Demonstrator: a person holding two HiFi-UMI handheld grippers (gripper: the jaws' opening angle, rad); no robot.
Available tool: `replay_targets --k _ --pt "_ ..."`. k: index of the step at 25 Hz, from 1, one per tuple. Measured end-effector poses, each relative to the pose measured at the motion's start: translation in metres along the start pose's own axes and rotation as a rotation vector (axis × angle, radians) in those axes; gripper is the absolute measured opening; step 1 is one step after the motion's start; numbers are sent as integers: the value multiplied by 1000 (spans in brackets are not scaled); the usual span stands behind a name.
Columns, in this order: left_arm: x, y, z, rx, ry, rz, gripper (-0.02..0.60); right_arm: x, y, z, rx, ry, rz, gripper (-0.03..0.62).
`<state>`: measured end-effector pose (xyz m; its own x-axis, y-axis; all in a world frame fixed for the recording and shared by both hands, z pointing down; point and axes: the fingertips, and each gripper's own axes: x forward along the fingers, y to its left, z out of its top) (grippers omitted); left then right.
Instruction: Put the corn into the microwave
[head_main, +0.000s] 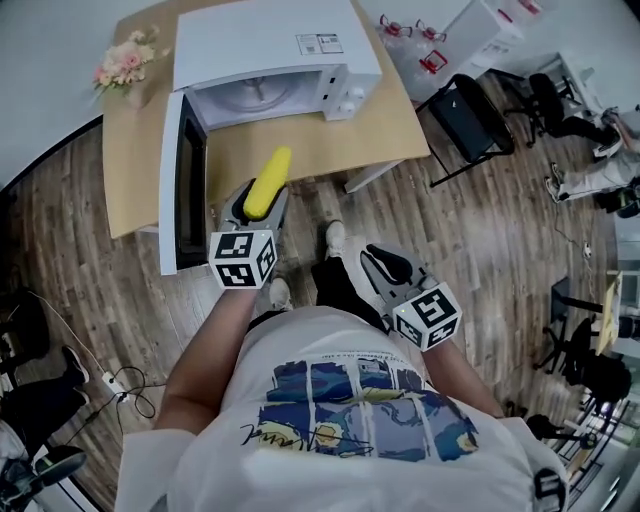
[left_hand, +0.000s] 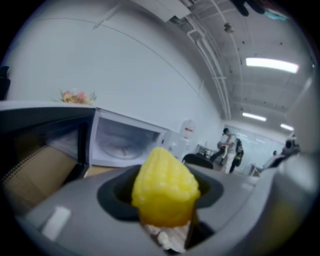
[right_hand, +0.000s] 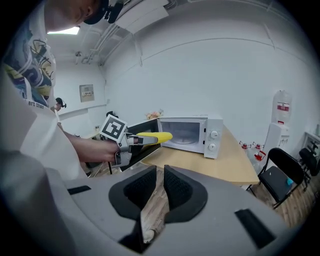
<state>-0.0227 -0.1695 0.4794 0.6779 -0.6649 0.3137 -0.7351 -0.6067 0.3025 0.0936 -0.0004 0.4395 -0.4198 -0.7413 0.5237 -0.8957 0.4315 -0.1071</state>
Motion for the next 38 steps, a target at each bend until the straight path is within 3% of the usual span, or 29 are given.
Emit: replay_targets --k 6,13,19,30,38 --pt "57 28 12 9 4 77 250 26 -51 18 -10 0 37 46" --pt "126 64 19 63 62 179 250 57 -130 54 -54 -3 106 46" --pt "179 93 21 79 113 249 250 69 -190 60 -56 18 133 46" --pt "261 118 18 91 167 314 250 78 -271 70 -72 49 143 47" --pt "298 125 24 110 167 334 252 89 -306 72 -74 73 161 46"
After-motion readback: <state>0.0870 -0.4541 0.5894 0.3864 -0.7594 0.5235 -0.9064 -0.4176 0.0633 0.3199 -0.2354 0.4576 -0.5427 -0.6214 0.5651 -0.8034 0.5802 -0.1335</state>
